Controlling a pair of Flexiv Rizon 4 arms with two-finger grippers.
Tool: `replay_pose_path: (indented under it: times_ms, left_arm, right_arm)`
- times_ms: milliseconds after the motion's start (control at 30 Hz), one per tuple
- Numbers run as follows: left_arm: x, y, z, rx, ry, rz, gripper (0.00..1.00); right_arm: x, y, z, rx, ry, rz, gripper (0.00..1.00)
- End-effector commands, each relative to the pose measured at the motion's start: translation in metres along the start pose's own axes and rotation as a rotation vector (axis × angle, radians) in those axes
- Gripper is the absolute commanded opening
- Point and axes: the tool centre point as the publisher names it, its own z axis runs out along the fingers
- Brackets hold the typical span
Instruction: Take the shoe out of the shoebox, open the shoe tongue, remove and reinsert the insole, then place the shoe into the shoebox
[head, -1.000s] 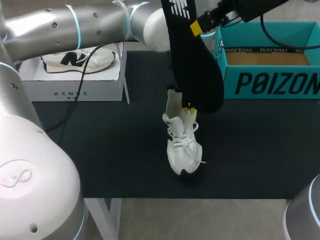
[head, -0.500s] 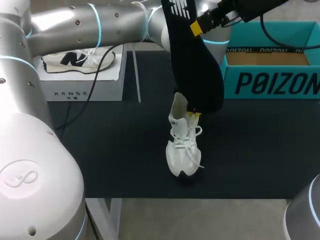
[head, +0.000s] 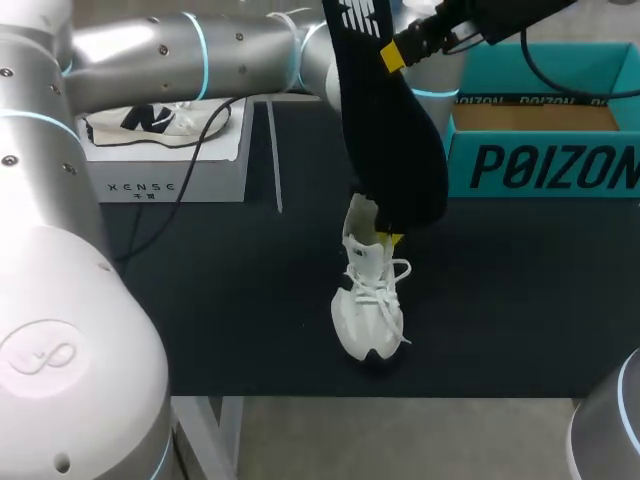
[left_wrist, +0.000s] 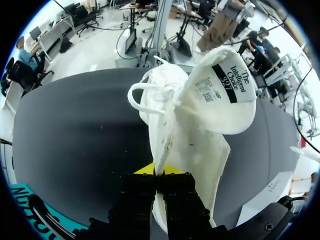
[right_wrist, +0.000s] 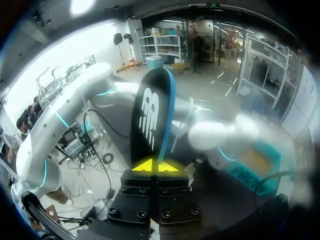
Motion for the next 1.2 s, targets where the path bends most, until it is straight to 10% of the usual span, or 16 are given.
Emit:
replay_pose_path:
  times_ms: [33, 233, 533, 767, 1033, 1200]
  left_arm:
    - [-0.002, -0.005, 0.005, -0.011, 0.011, -0.005, 1.0]
    - [0.0, -0.003, -0.009, -0.05, -0.083, -0.036, 1.0]
    - [0.02, 0.001, -0.069, -0.258, -0.524, -0.181, 1.0]
    - [0.058, 0.014, -0.097, -0.106, -0.954, -0.258, 1.0]
    - [0.091, 0.008, -0.103, 0.001, -1.167, -0.241, 1.0]
    - [0.107, 0.0, -0.102, 0.231, -1.298, -0.196, 1.0]
  right_arm:
    - [0.0, 0.002, 0.001, 0.004, 0.001, 0.001, 0.0]
    - [0.0, 0.002, 0.001, 0.004, 0.001, 0.001, 0.0]
    - [0.0, 0.002, 0.001, 0.004, 0.001, 0.001, 0.0]
    - [0.0, 0.002, 0.001, 0.004, 0.001, 0.001, 0.0]
    - [0.0, 0.002, 0.001, 0.004, 0.001, 0.001, 0.0]
    - [0.0, 0.002, 0.001, 0.004, 0.001, 0.001, 0.0]
